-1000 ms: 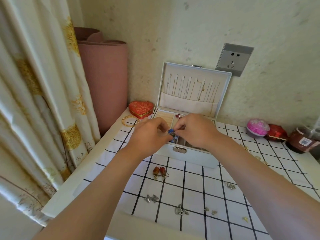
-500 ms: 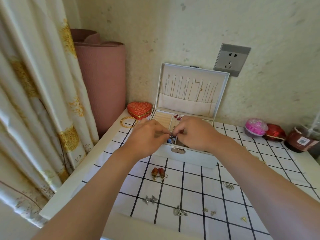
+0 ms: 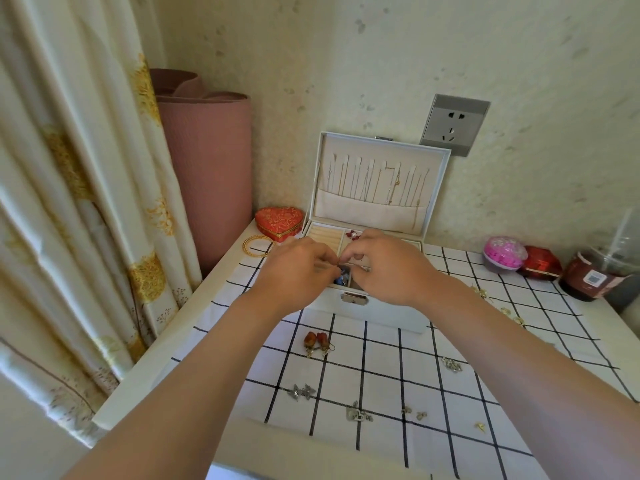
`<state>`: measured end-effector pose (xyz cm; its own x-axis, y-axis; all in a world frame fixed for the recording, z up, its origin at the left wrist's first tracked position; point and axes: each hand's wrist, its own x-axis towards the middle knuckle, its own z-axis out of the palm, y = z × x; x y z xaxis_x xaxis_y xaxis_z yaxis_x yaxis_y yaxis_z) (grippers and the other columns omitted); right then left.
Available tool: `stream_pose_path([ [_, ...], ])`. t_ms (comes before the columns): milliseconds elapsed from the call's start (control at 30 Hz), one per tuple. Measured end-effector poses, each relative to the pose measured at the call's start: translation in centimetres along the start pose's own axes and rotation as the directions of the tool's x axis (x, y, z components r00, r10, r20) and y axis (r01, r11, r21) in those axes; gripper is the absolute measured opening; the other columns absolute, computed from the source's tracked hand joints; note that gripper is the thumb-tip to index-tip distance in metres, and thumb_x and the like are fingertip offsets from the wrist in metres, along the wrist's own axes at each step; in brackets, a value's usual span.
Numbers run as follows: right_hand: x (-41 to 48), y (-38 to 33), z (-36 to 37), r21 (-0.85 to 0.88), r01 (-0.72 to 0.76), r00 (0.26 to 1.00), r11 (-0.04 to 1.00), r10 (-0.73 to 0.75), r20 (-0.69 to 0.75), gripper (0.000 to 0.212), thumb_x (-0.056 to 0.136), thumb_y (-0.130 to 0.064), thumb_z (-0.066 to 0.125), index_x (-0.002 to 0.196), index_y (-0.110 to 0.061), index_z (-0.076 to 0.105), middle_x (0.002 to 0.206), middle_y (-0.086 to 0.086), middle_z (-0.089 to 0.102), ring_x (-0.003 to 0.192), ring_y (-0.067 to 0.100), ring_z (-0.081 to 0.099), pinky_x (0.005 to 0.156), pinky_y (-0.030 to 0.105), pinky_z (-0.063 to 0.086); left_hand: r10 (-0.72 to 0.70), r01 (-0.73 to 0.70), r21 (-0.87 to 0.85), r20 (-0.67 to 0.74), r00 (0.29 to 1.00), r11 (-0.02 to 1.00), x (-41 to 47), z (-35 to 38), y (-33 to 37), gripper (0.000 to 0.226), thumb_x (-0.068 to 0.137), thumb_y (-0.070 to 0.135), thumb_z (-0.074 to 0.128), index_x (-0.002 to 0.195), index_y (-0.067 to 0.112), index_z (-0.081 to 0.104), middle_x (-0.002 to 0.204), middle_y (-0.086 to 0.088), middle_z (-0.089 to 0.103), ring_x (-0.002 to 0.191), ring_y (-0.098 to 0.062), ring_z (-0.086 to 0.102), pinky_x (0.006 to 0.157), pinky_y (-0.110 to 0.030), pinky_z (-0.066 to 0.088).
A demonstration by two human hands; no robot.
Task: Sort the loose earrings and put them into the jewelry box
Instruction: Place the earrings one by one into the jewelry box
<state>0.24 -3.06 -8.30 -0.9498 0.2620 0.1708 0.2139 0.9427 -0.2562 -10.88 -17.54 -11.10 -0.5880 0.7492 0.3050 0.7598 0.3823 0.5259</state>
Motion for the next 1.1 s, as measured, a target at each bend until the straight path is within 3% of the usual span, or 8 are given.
stream_pose_path([
  [167,-3.4,-2.5,-0.9,0.054,0.102,0.99,0.993,-0.096,-0.105,0.02,0.09,-0.024,0.063,0.101,-0.037,0.072,0.096,-0.016,0.062,0.083,-0.001,0.057,0.074,0.031,0.052,0.151,-0.155,-0.086,-0.05,0.987,0.984,-3.0,-2.2,0.0,0.005,0.089,0.029,0.068,0.091,0.032,0.064,0.086,0.016,0.061,0.083,-0.002,0.052,0.074,-0.024,0.044],
  [300,-6.0,-4.4,0.6,0.034,0.056,0.992,0.998,-0.059,0.114,0.018,0.093,-0.032,0.059,0.104,-0.037,0.073,0.099,-0.019,0.072,0.092,0.003,0.065,0.081,0.028,0.054,0.019,-0.006,-0.067,0.189,0.982,0.998,-5.2,-3.3,-0.6,0.006,0.087,0.037,0.068,0.091,0.038,0.064,0.078,0.018,0.062,0.068,-0.003,0.056,0.065,-0.022,0.046],
  [400,-6.3,-5.3,2.4,-0.045,-0.015,0.984,0.999,0.023,0.179,0.023,0.095,-0.042,0.057,0.109,-0.032,0.072,0.103,-0.011,0.072,0.095,0.012,0.065,0.079,0.029,0.053,-0.064,0.049,0.055,0.295,0.953,0.997,-6.3,-3.0,-0.9,0.012,0.088,0.04,0.067,0.1,0.04,0.067,0.088,0.021,0.065,0.077,0.002,0.057,0.072,-0.019,0.045],
  [533,-6.3,-6.1,4.1,-0.12,-0.055,0.977,0.991,0.078,0.199,0.028,0.097,-0.045,0.056,0.105,-0.024,0.072,0.095,-0.001,0.072,0.087,0.022,0.066,0.074,0.035,0.054,-0.129,0.084,0.128,0.401,0.907,0.988,-7.0,-2.5,-0.7,0.027,0.091,0.045,0.062,0.116,0.036,0.067,0.106,0.017,0.068,0.099,-0.004,0.058,0.091,-0.03,0.049],
  [667,-6.0,-6.2,4.6,-0.089,-0.086,0.975,0.992,0.103,0.197,0.018,0.095,-0.036,0.061,0.104,-0.025,0.073,0.094,-0.001,0.072,0.087,0.022,0.066,0.072,0.033,0.054,-0.137,0.066,0.178,0.425,0.895,0.982,-7.1,-2.4,0.0,0.023,0.092,0.04,0.06,0.111,0.037,0.072,0.108,0.014,0.069,0.102,-0.009,0.06,0.09,-0.031,0.05],
  [900,-5.5,-4.8,1.6,0.194,-0.217,0.958,0.957,0.17,0.232,0.012,0.09,-0.023,0.069,0.1,-0.027,0.074,0.1,-0.009,0.073,0.095,0.012,0.068,0.083,0.031,0.056,-0.135,0.058,0.18,0.454,0.881,0.982,-6.4,-2.1,-0.1,0.019,0.083,0.04,0.073,0.1,0.032,0.071,0.098,0.015,0.07,0.092,-0.006,0.061,0.082,-0.027,0.052],
  [1033,-4.6,-3.7,-1.9,0.51,-0.292,0.956,0.809,0.25,0.152,0.021,0.088,-0.018,0.074,0.108,-0.023,0.072,0.098,-0.004,0.073,0.061,0.001,0.064,0.05,0.014,0.047,-0.079,0.074,0.029,0.427,0.901,0.997,-5.7,-2.8,0.0,0.013,0.081,0.032,0.076,0.09,0.032,0.066,0.091,0.015,0.069,0.078,0.002,0.059,0.069,-0.021,0.047],
  [1100,-4.5,-3.0,-3.3,0.599,-0.272,0.954,0.753,0.295,0.062,0.018,0.089,-0.014,0.072,0.106,-0.021,0.075,0.093,-0.004,0.074,0.046,0.001,0.056,0.046,0.014,0.044,-0.027,0.086,-0.145,0.367,0.93,0.986,-5.2,-3.3,0.3,0.012,0.082,0.029,0.077,0.088,0.031,0.067,0.089,0.014,0.07,0.068,0.006,0.057,0.068,-0.017,0.043],
])
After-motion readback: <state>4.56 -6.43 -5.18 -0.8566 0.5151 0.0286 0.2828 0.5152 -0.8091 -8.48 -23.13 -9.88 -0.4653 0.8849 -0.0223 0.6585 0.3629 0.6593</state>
